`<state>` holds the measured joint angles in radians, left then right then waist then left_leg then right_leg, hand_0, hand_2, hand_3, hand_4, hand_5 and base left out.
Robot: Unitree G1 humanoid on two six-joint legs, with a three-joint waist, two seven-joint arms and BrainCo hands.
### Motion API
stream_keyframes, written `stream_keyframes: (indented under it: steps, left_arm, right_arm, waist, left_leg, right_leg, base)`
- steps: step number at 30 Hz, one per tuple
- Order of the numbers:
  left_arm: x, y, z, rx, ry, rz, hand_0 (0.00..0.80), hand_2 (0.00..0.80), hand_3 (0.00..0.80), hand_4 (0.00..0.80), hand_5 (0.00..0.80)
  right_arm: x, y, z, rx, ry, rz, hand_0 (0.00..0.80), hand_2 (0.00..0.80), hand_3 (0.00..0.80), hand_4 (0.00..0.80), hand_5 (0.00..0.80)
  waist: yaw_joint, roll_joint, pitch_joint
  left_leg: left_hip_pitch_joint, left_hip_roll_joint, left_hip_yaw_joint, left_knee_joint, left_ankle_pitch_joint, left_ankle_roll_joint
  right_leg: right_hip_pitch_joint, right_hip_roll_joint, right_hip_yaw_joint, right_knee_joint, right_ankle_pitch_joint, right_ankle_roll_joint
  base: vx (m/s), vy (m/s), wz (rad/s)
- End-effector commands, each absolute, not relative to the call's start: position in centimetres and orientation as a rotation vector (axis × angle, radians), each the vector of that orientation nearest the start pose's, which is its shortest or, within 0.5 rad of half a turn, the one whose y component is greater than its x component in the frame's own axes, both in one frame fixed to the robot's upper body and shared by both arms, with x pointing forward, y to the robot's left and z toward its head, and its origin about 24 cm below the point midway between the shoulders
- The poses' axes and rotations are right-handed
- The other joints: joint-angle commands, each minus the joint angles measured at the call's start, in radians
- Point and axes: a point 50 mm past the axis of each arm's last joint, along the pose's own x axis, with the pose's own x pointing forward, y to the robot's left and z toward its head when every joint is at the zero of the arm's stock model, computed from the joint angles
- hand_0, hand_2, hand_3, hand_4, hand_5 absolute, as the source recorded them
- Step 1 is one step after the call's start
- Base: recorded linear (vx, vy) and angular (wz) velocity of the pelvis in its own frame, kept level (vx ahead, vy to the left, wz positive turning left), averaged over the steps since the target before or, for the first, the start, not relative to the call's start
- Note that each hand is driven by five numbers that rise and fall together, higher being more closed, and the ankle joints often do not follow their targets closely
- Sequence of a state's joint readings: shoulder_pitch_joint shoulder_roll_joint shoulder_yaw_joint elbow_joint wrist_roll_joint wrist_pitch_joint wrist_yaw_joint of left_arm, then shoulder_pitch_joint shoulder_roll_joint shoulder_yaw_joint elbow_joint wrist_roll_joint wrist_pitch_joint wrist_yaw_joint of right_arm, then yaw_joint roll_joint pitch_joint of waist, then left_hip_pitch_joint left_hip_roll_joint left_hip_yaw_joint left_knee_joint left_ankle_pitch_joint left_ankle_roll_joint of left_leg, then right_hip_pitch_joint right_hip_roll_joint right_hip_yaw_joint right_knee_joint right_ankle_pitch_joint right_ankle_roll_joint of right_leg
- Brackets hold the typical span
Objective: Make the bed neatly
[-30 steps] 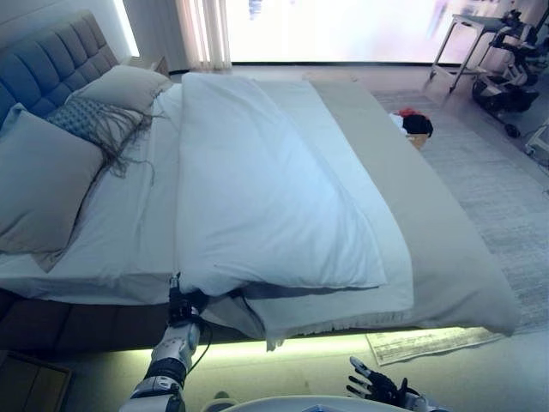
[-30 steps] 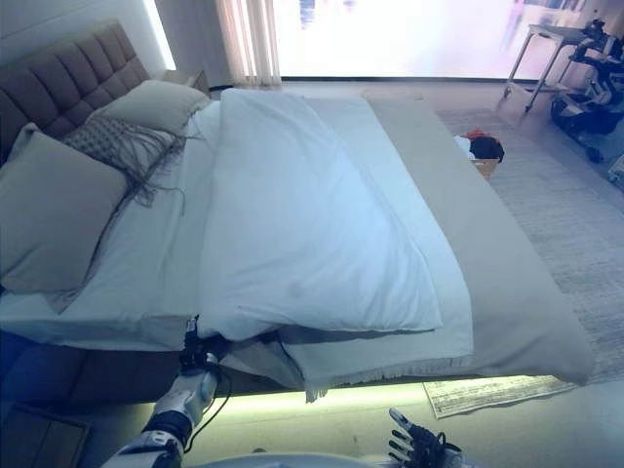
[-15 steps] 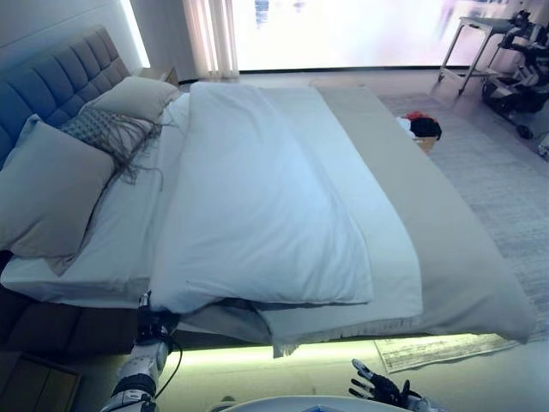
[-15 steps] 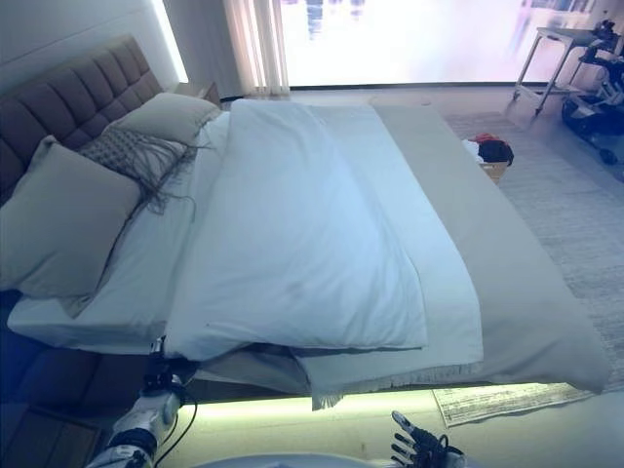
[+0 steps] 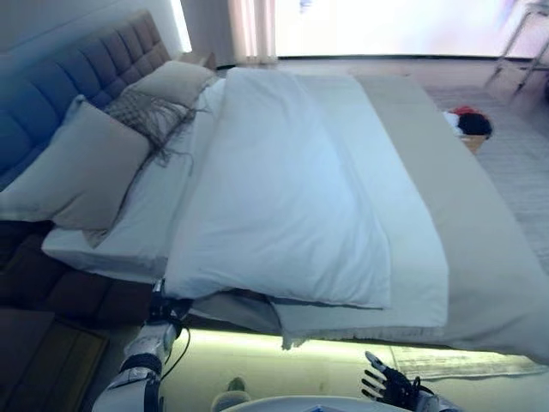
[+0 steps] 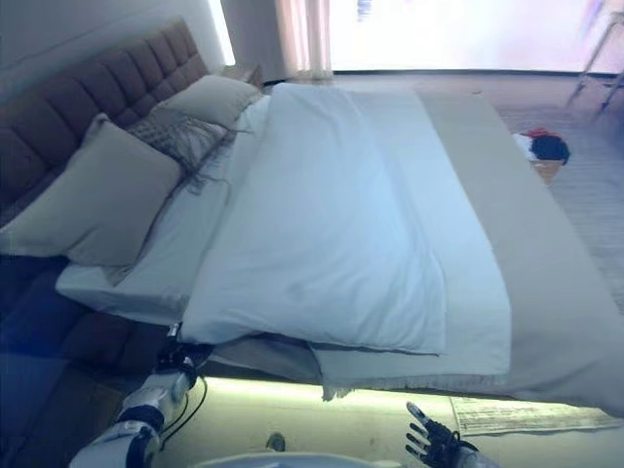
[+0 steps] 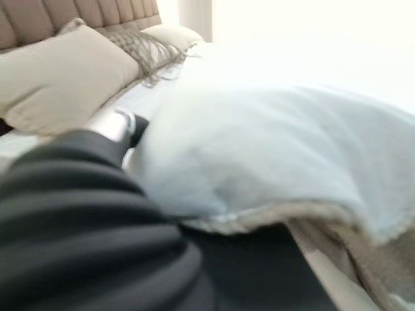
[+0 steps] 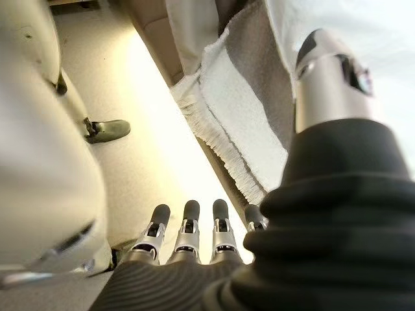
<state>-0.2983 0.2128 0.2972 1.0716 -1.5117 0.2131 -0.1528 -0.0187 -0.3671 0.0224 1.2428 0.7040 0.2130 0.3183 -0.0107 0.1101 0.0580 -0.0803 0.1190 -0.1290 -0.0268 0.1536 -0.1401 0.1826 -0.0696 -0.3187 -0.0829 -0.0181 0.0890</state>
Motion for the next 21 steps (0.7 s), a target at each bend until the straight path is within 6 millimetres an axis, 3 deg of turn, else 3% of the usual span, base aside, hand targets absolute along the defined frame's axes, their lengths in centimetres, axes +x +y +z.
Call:
stream_keyframes:
  steps: [1,3,5,6,8,10,12,14,17,18,21]
  left_arm:
    - [20.2,34.4,-5.9,-1.374,-0.005,0.834,0.800,0.800,0.800,0.800,0.800]
    - [19.8,34.4,-6.3,-1.407,-0.042,0.894,0.800,0.800,0.800,0.800,0.800]
    - [19.5,34.4,-6.6,-1.431,-0.054,0.937,0.800,0.800,0.800,0.800,0.800]
    - [19.4,34.4,-6.8,-1.443,-0.052,0.962,0.800,0.800,0.800,0.800,0.800]
    - [19.6,33.9,-7.0,-1.449,-0.026,0.957,0.800,0.800,0.800,0.800,0.800]
    - [19.4,34.1,-7.0,-1.433,0.016,0.941,0.800,0.800,0.800,0.800,0.800]
    - [19.1,35.1,-6.5,-1.403,0.049,0.898,0.800,0.800,0.800,0.800,0.800]
    - [18.5,36.3,-6.0,-1.370,0.062,0.889,0.800,0.800,0.800,0.800,0.800]
    - [17.7,37.8,-5.3,-1.321,0.041,0.884,0.800,0.800,0.800,0.800,0.800]
    - [17.7,38.1,-5.1,-1.297,0.033,0.877,0.800,0.800,0.800,0.800,0.800]
    - [18.7,38.4,-4.2,-1.245,0.000,0.863,0.800,0.800,0.800,0.800,0.800]
  right_arm:
    - [11.7,-29.4,-13.3,0.577,1.054,-0.430,0.000,0.000,0.000,0.000,0.000]
    - [11.6,-30.4,-12.9,0.579,1.029,-0.440,0.000,0.000,0.000,0.000,0.000]
    - [11.3,-30.8,-12.8,0.582,1.016,-0.457,0.000,0.000,0.000,0.000,0.000]
    - [11.1,-31.0,-12.8,0.583,1.015,-0.473,0.000,0.000,0.000,0.000,0.000]
    - [10.8,-31.1,-12.9,0.599,1.024,-0.504,0.000,0.000,0.000,0.000,0.000]
    - [10.1,-30.8,-13.2,0.621,1.047,-0.515,0.000,0.000,0.000,0.000,0.000]
    - [10.1,-30.3,-13.4,0.616,1.067,-0.483,0.000,0.000,0.000,0.000,0.000]
    - [10.6,-29.3,-13.6,0.617,1.067,-0.443,0.000,0.000,0.000,0.000,0.000]
    - [11.5,-27.3,-14.0,0.617,1.057,-0.321,0.000,0.000,0.000,0.000,0.000]
    - [11.7,-26.7,-14.1,0.615,1.057,-0.288,0.000,0.000,0.000,0.000,0.000]
    - [11.7,-25.6,-14.5,0.603,1.073,-0.249,0.000,0.000,0.000,0.000,0.000]
  waist:
    - [0.083,-0.095,0.085]
    - [0.037,-0.094,0.089]
    - [0.002,-0.080,0.087]
    - [-0.018,-0.070,0.085]
    - [-0.026,-0.059,0.091]
    - [-0.026,-0.061,0.099]
    - [-0.018,-0.059,0.106]
    - [0.000,-0.050,0.106]
    - [0.017,-0.037,0.097]
    - [0.025,-0.049,0.088]
    - [0.062,-0.085,0.066]
  left_leg:
    - [0.077,0.017,0.151,0.081,-0.028,-0.008]
    - [0.113,0.052,0.150,0.169,-0.031,-0.004]
    - [0.160,0.070,0.148,0.169,-0.071,-0.002]
    - [0.194,0.063,0.156,0.124,-0.126,0.002]
    - [0.224,0.031,0.180,0.068,-0.163,0.016]
    - [0.242,-0.014,0.172,0.041,-0.191,0.026]
    - [0.268,-0.053,0.195,-0.012,-0.202,0.036]
    - [0.273,-0.069,0.228,-0.037,-0.193,0.059]
    - [0.228,-0.084,0.246,-0.031,-0.160,0.103]
    - [0.202,-0.100,0.243,-0.016,-0.161,0.114]
    - [0.131,-0.123,0.255,0.053,-0.165,0.107]
  right_leg:
    - [-0.059,-0.103,0.036,0.122,0.007,-0.017]
    - [-0.100,-0.136,0.068,0.163,0.016,-0.019]
    - [-0.140,-0.157,0.097,0.204,0.016,-0.010]
    - [-0.163,-0.174,0.112,0.216,0.025,0.005]
    - [-0.181,-0.209,0.131,0.205,0.067,0.047]
    - [-0.201,-0.264,0.162,0.150,0.170,0.099]
    - [-0.211,-0.303,0.130,0.079,0.250,0.131]
    - [-0.213,-0.266,0.083,0.171,0.207,0.121]
    - [-0.214,-0.132,0.076,0.378,0.054,0.063]
    - [-0.191,-0.085,0.081,0.372,0.013,0.043]
    - [-0.101,-0.053,0.061,0.191,-0.033,-0.005]
  base:
    - [-0.276,0.337,0.51]
    - [-0.269,0.462,-0.04]
    - [-0.214,0.507,-0.43]
    - [-0.171,0.467,-0.33]
    - [-0.124,0.368,-0.15]
    - [-0.097,0.244,0.21]
    - [-0.171,0.257,0.33]
    - [-0.267,0.267,0.12]
    - [-0.250,0.192,-0.04]
    - [-0.175,0.032,-0.07]
    - [-0.117,-0.036,0.37]
